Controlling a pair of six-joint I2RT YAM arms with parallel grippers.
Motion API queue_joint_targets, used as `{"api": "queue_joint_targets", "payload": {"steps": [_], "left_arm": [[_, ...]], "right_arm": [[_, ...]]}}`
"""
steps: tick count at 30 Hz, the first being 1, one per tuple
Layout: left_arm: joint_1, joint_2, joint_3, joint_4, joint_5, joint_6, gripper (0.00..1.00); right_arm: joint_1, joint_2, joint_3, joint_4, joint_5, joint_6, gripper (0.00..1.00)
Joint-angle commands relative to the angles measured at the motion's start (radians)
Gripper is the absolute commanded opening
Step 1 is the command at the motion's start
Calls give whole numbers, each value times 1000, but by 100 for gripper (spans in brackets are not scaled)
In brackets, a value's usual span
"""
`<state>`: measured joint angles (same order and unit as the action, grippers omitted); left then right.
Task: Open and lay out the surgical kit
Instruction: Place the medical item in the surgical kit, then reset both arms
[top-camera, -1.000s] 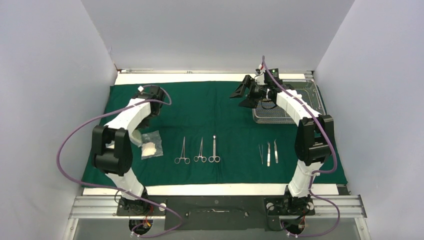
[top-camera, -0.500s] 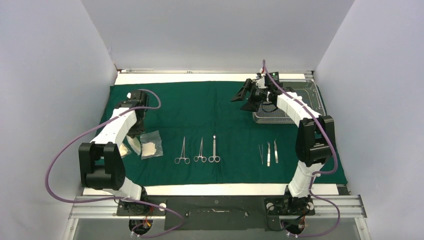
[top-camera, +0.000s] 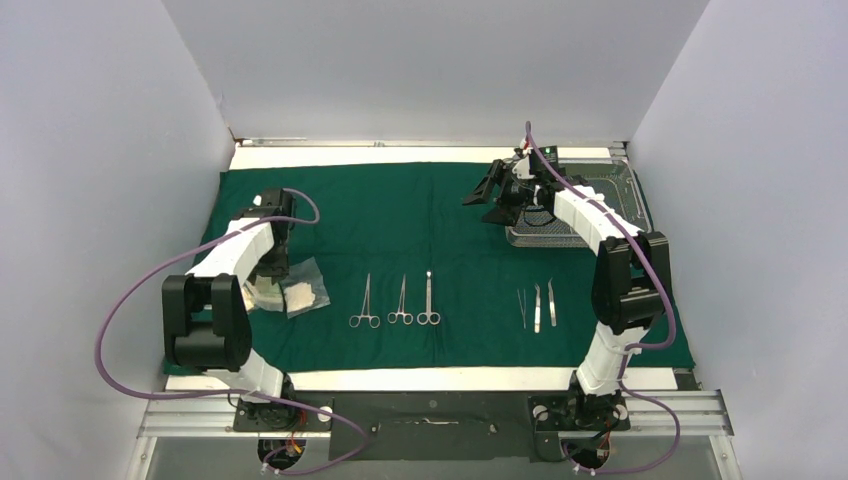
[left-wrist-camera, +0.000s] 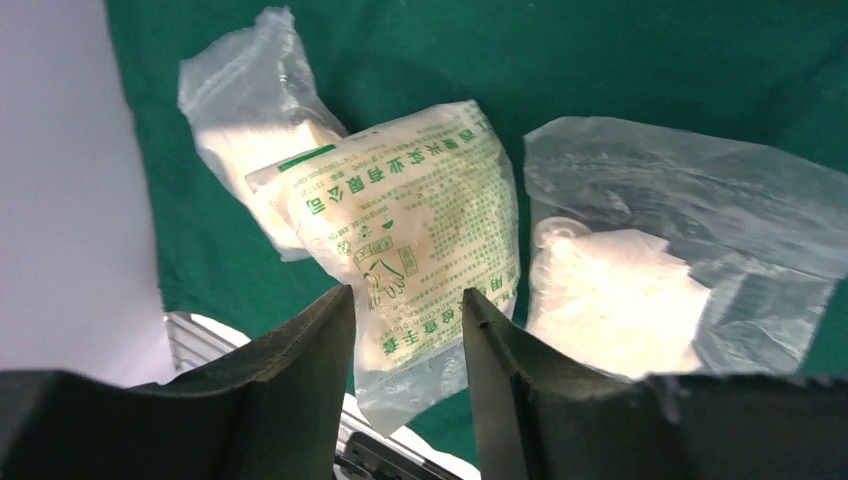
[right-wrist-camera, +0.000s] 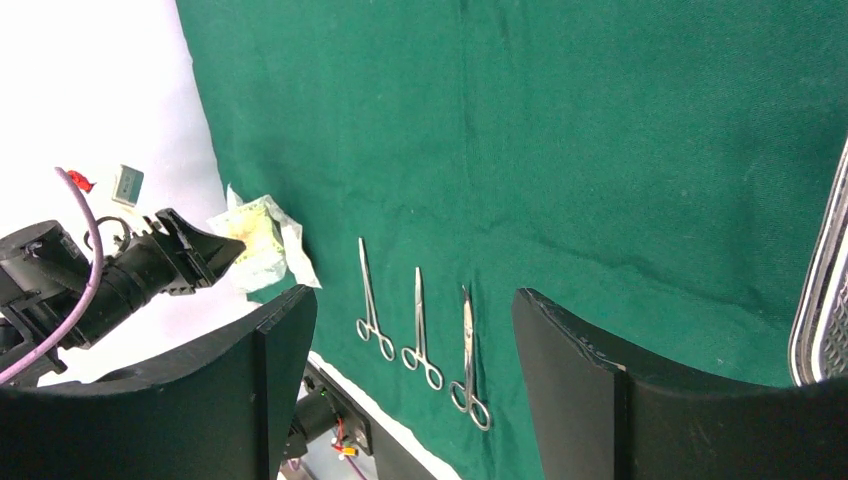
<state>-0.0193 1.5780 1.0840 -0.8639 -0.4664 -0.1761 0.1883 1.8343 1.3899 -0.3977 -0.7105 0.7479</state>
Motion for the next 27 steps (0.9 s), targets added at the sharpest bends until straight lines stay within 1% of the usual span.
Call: {"api": "queue_joint_targets", "payload": {"steps": [1, 7, 9, 12, 13, 15, 18, 19, 21, 22, 24, 25, 26, 27], "left_arm": [[7, 5, 71, -13, -112, -27, 44], [7, -13, 127, -52, -130, -44, 54], [7, -19, 152, -76, -137, -57, 60], [4, -50, 180, -94, -111, -68, 65], [3, -65, 192, -99, -96, -71, 68], [-5, -92, 220, -112, -59, -82, 78], [-39, -146, 254, -119, 8, -94, 98], [-54, -166, 263, -119, 36, -98, 96], [-90, -220, 279, -116, 114, -119, 96], [-104, -248, 285, -112, 155, -134, 96], [-118, -315, 291, -87, 249, -184, 96], [-120, -348, 288, -69, 302, -205, 96], [-123, -393, 284, -43, 339, -224, 96], [-125, -427, 277, -25, 360, -246, 96]], "right_arm": [[-8, -64, -3, 40, 14, 15, 68], [-11, -61, 11, 42, 15, 17, 68], [-17, -65, 11, 39, 17, 18, 68], [-26, -74, 21, 25, 38, 6, 69], [-29, -77, 28, 14, 49, -1, 69], [-36, -84, 47, -21, 77, -19, 69], [-41, -107, 90, -100, 175, -62, 72], [-41, -121, 100, -126, 217, -81, 72], [-41, -156, 119, -188, 312, -121, 73], [-41, -176, 124, -219, 386, -140, 74], [-41, -225, 127, -278, 509, -169, 80], [-43, -254, 125, -307, 564, -180, 84], [-43, -293, 119, -332, 615, -196, 90], [-42, -324, 111, -353, 668, -208, 94]]}}
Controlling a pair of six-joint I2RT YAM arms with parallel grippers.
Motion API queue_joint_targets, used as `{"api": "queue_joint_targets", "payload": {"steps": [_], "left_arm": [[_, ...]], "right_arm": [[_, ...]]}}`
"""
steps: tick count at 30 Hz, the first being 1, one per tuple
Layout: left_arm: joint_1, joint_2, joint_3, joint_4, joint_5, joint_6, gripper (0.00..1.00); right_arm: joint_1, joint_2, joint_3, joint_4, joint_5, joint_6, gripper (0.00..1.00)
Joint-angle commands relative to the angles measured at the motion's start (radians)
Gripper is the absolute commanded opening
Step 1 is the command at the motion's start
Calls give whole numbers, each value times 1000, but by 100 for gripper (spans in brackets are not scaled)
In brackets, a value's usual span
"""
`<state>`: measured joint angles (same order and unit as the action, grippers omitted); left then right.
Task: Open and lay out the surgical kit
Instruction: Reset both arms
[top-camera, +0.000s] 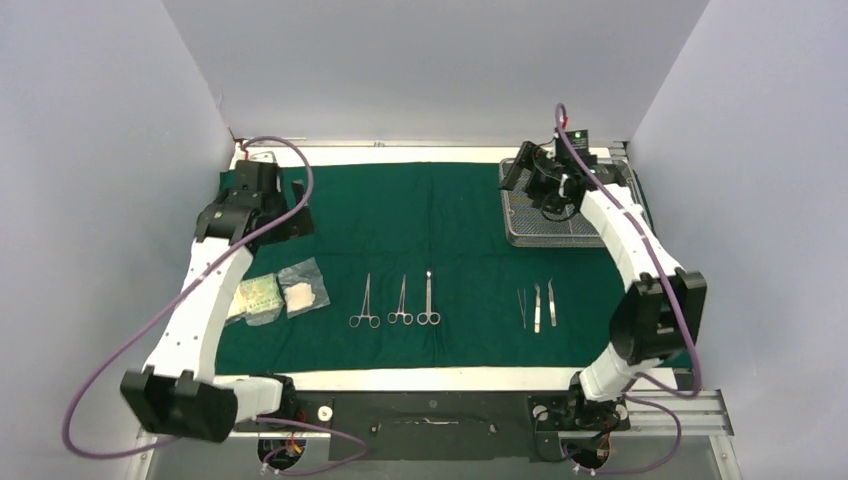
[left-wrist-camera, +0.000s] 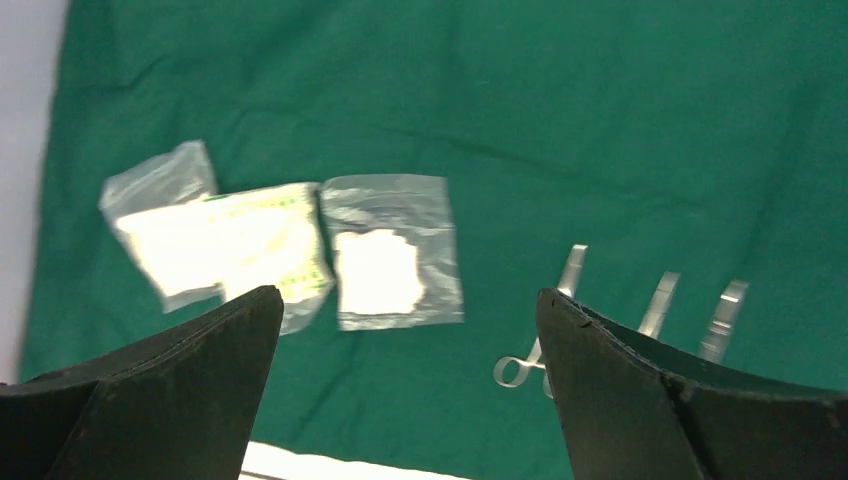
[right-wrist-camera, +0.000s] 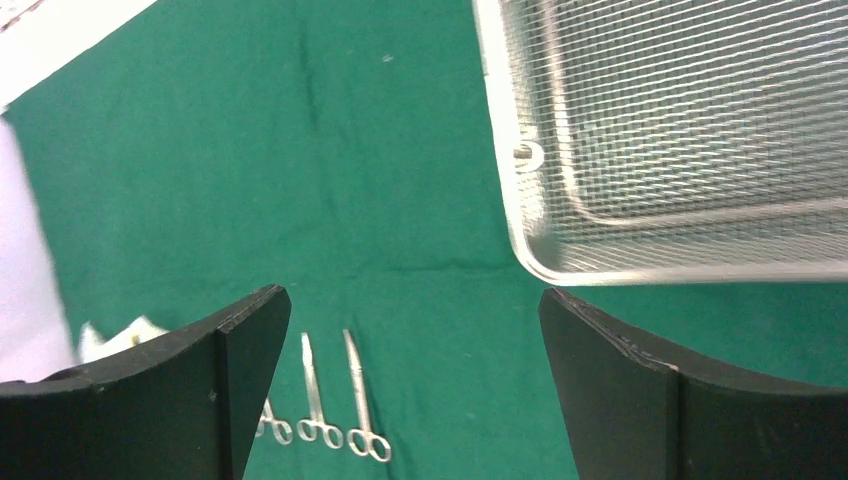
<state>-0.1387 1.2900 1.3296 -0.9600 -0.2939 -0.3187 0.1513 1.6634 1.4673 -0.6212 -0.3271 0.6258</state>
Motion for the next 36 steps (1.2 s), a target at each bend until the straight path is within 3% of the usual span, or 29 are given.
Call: {"api": "queue_joint_targets", "payload": {"steps": [1, 2, 5, 9, 17, 20, 26, 36], "left_arm": [[-6, -174, 19, 86, 206, -118, 96], [-8, -207, 7, 100, 210, -130, 96], [-21, -301, -9, 110, 210, -142, 96], [-52, -381, 68, 27, 96, -154, 96], [-53, -552, 166, -101, -29, -155, 96], [-51, -597, 242, -190, -86, -157, 96], [25, -702, 331, -258, -64, -96, 96], [74, -820, 338, -311, -65, -120, 96]], "right_arm": [[-6, -192, 24, -149, 337, -92, 97], [-6, -236, 9, -162, 396, -96, 99], [-6, -373, -13, -200, 547, -103, 92], [-7, -530, 23, -299, 763, -40, 90], [-6, -690, 175, -462, 913, -36, 90], [-6, -753, 232, -452, 946, -120, 90], [-6, -769, 357, -530, 974, -167, 90], [22, -883, 285, -547, 865, -165, 90]]}}
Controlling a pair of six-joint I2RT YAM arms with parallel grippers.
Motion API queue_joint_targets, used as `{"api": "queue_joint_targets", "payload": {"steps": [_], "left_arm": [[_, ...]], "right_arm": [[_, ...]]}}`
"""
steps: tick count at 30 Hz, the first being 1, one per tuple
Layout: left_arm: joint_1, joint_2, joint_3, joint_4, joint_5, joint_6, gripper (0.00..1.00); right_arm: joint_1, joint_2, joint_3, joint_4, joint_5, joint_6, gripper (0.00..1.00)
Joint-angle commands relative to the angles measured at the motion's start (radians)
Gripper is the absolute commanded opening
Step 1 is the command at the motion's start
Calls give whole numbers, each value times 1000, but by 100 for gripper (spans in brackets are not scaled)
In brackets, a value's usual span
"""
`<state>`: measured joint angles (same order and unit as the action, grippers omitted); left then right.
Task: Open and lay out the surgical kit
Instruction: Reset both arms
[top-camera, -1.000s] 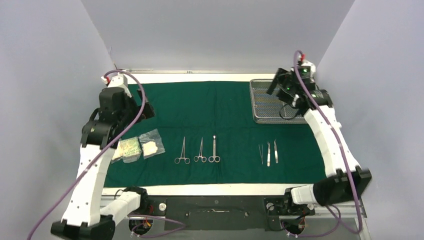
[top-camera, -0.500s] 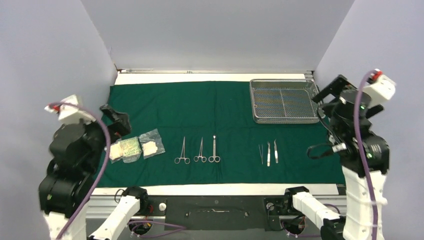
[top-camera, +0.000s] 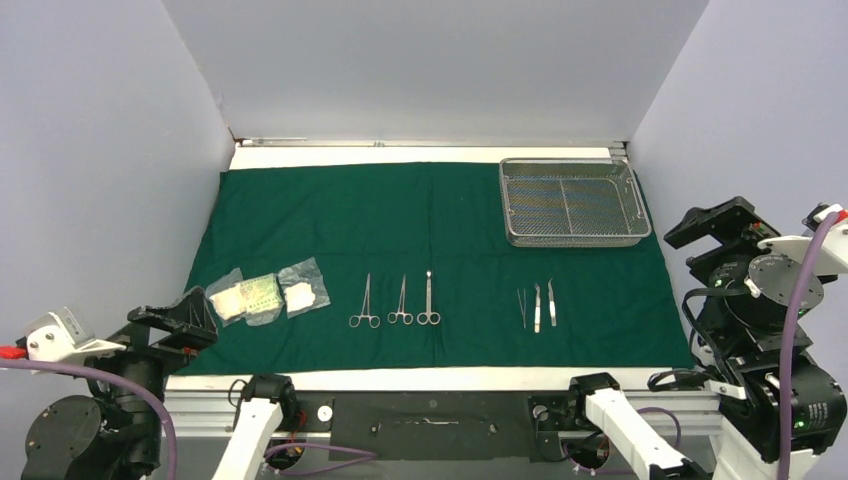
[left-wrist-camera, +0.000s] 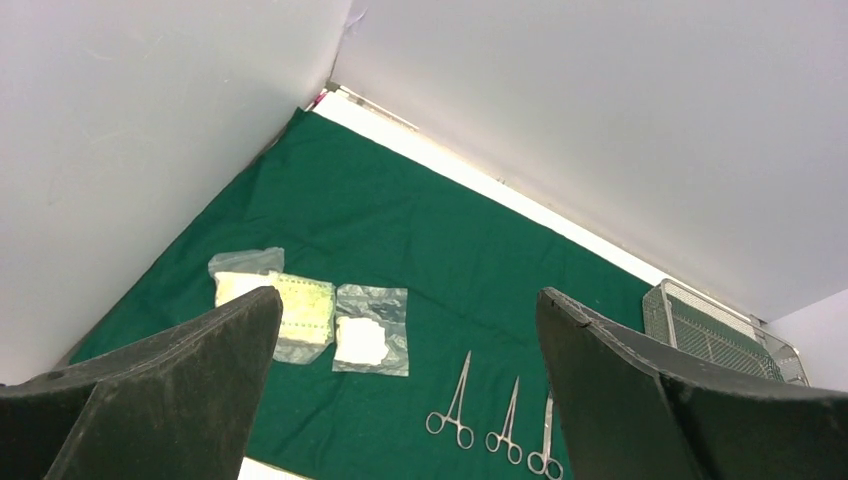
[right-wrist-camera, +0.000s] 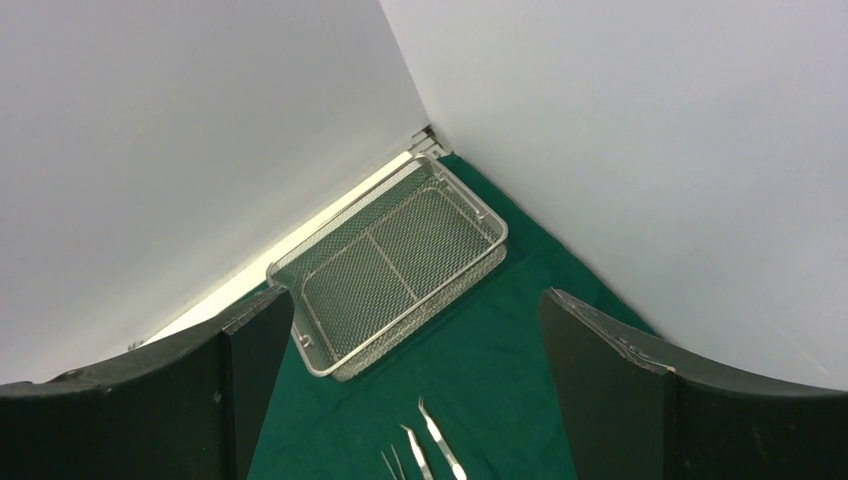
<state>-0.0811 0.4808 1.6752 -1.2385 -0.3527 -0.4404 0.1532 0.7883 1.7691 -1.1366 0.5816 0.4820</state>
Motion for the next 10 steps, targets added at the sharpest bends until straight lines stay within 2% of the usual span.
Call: {"api": "queue_joint_targets", "payload": {"steps": [1, 10], "left_arm": [[25, -15, -17, -34, -6, -2, 96], [45, -32, -53, -9, 26, -5, 96]], "right_arm": [[25, -8, -18, -36, -44, -19, 90], [40, -49, -61, -40, -45, -14, 90]]}}
